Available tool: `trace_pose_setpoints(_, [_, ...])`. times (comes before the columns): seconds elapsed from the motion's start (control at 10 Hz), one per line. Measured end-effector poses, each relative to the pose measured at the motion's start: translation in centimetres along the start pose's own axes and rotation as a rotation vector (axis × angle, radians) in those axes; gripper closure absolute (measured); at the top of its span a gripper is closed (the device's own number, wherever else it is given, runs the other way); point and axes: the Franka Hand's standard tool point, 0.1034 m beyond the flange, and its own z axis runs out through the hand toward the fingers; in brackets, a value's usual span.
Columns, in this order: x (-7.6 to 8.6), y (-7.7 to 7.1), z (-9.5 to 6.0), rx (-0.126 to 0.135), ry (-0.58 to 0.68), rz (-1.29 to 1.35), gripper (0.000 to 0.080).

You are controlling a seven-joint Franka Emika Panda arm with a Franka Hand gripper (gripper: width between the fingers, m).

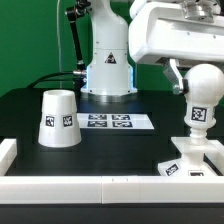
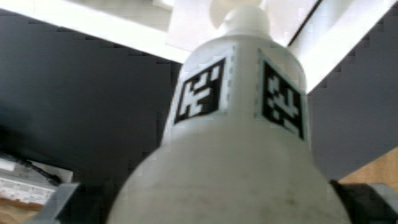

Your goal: Assemble lamp

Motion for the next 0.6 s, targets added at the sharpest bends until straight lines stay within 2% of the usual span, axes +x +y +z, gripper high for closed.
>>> trace_pose_setpoints(0.4, [0.2, 0.8, -0.4, -0.003, -0.012, 0.002, 0.022])
trace_pose_setpoints(0.6, [-0.2, 1.1, -0.4, -0.006, -0.016, 0.004, 0.022])
